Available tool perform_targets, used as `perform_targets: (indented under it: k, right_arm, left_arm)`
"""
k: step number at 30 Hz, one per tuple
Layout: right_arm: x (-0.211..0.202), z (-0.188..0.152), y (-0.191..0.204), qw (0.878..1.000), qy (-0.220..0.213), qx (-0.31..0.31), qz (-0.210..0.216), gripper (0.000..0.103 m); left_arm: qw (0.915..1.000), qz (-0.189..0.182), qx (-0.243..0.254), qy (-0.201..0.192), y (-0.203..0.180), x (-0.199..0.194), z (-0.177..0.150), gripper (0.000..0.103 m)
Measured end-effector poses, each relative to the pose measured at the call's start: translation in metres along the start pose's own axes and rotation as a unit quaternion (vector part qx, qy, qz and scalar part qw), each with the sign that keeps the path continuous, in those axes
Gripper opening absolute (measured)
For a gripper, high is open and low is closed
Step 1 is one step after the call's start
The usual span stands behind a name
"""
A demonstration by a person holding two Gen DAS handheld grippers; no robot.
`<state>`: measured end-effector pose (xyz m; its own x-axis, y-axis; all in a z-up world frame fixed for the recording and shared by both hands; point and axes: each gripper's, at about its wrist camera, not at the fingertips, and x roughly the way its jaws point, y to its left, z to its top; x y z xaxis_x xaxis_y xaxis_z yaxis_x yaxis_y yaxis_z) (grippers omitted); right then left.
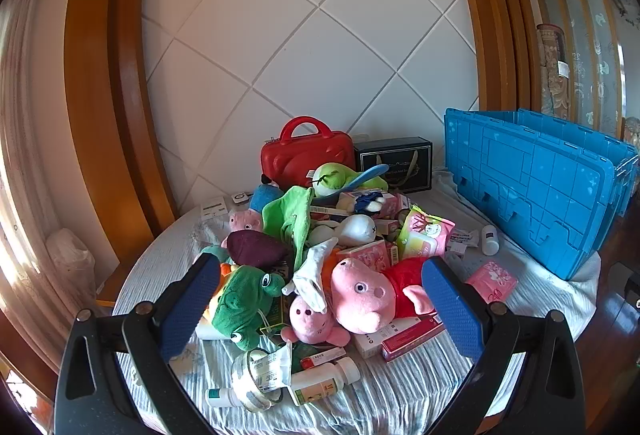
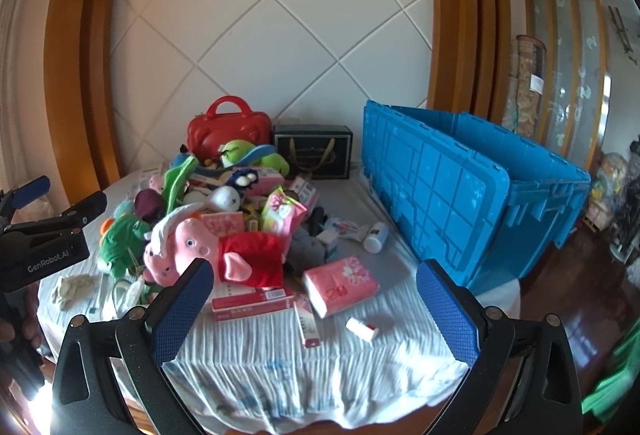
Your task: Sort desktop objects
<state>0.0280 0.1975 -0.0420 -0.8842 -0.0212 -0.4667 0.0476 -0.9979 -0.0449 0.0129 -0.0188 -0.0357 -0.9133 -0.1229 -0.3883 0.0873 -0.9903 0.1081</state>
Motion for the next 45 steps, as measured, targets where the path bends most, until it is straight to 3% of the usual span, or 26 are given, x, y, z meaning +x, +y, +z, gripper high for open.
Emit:
perform_targets:
  k: [45]
  right_arm:
    - [0.031, 0.001, -0.016, 0.999, 0.019, -0.017, 0.019, 0.103]
  left_arm:
    - [0.9995, 0.027, -0.005, 0.012, -0.016, 0.024, 0.003, 0.102]
